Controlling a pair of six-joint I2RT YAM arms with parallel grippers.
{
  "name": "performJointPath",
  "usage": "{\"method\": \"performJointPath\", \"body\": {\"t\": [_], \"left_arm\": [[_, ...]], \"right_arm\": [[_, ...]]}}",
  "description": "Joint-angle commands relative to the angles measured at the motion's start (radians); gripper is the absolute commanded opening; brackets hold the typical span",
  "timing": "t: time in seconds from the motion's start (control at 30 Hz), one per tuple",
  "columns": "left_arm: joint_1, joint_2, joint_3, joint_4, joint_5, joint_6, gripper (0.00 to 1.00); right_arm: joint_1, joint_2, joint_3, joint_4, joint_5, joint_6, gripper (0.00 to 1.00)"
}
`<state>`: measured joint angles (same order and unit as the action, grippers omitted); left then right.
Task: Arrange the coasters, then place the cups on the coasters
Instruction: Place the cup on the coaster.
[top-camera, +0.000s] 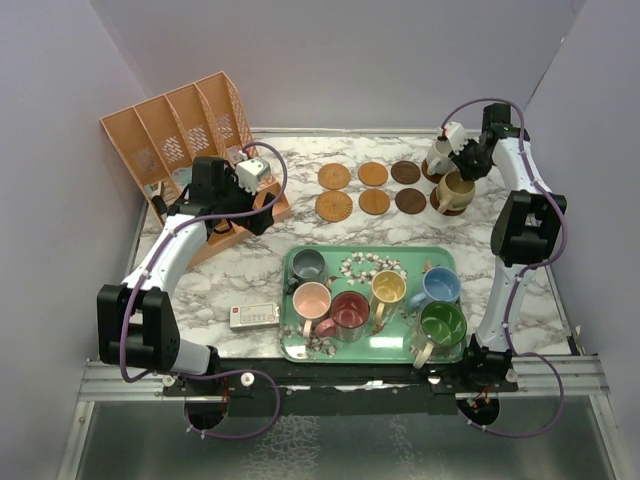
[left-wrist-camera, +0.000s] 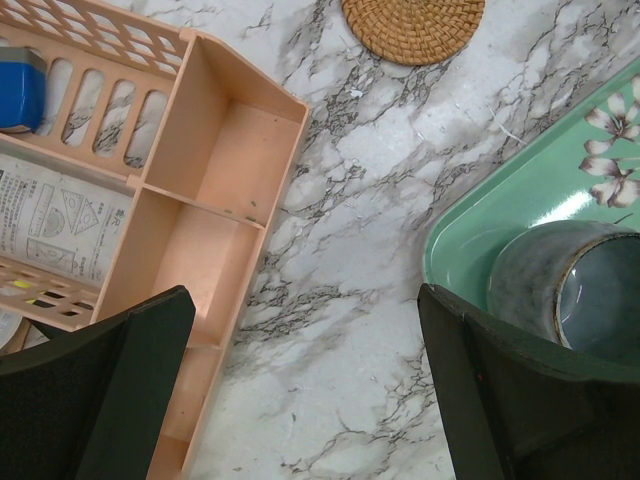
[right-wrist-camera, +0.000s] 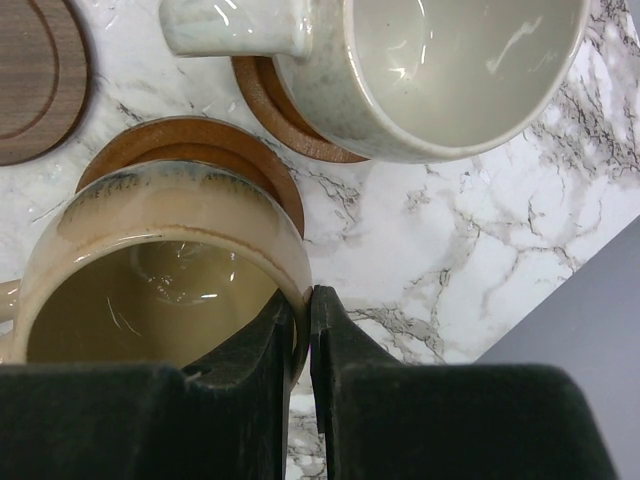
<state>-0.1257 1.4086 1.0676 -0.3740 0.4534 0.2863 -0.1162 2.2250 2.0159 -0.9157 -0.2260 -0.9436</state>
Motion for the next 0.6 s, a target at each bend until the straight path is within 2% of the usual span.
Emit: {"method": "performJointPath", "body": {"t": [0.0,0.3,0.57], "left_arm": [[0.005,-0.036,-0.011,0.022,0.032,0.008,0.99],[0.005,-0.045,-0.015,0.022,0.032,0.007,0.99],[0.005,-0.046,-0.015,0.022,0.033,0.008,0.99]], "right_arm": [[0.016,-0.034,-0.043,-0.036,-0.019,0.017,0.12],[0.018,-0.034,-0.052,-0.023,0.008,0.023,0.16],[0.018,-0.034,-0.029,-0.013,0.017,0.031,0.24]]}}
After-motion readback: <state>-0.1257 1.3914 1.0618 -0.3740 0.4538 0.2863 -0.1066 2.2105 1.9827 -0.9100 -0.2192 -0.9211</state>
